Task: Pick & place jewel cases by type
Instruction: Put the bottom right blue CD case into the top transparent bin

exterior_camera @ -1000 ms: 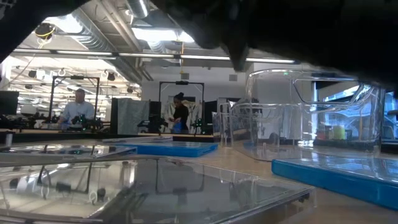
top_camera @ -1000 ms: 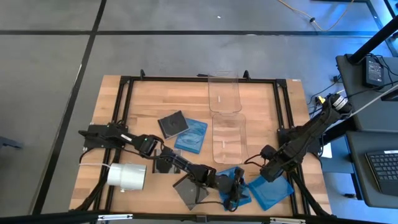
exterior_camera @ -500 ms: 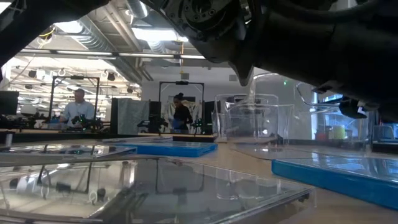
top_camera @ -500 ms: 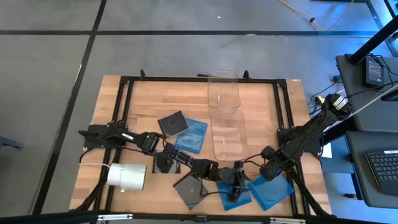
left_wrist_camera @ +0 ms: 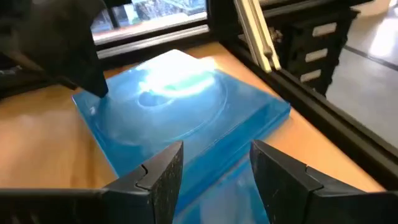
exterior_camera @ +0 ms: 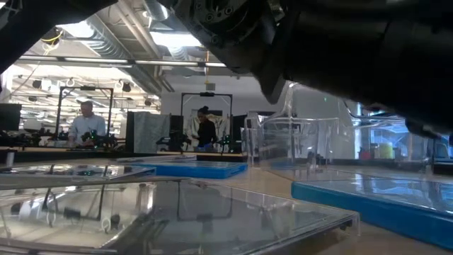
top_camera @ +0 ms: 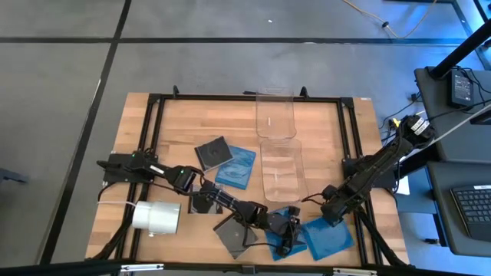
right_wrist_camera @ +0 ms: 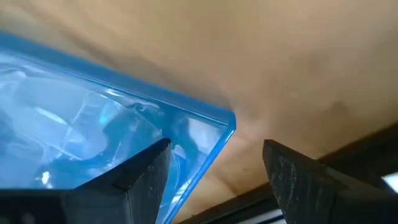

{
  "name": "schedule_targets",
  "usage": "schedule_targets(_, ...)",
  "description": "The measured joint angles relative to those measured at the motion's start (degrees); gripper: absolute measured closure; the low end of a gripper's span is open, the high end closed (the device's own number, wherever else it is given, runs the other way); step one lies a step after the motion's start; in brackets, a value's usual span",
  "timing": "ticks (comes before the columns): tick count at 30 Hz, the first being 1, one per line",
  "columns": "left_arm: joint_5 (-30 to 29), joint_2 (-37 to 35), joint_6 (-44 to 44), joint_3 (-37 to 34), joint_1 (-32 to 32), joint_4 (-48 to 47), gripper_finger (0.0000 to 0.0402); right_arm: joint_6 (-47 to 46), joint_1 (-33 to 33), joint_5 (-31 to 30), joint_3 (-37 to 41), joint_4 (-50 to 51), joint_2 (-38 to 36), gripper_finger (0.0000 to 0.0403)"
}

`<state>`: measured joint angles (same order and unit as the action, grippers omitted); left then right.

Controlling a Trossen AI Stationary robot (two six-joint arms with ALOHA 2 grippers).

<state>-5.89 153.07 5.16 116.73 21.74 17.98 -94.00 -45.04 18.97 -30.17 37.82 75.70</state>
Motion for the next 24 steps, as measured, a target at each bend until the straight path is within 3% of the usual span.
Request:
schedule_targets(7, -0.67, 0.72, -2.92, -0.32, -0.5, -0.59, 0.0217, -3.15, -0.02, -0.97, 0.55, -5.39, 0.07, 0.0143)
schedule_targets(12, -2.85, 0.72, -1.31, -0.5, -0.45, -1.16, 0.0217, -3.83, -0.06, -8.47, 0.78, -17.18, 0.28, 0.0143)
schedule_targets(16, -3.67, 0.5, -1.1, -0.32, -0.31, -3.55, 0.0217, -3.69, -0.09, -14.25, 0.74, -18.31, 0.39, 0.0143)
schedule_targets(21, -4.24, 0.48, -1.41, -0.31, -0.39, -4.4, 0.0217, -3.18, -0.02, -15.21, 0.52, -15.97, 0.37, 0.0143)
schedule_targets(24, -4.33, 0.48, -1.16, -0.31, -0.4, -4.97, 0.0217, -2.91, -0.5, -11.72, 0.53, -16.45, 0.37, 0.0143)
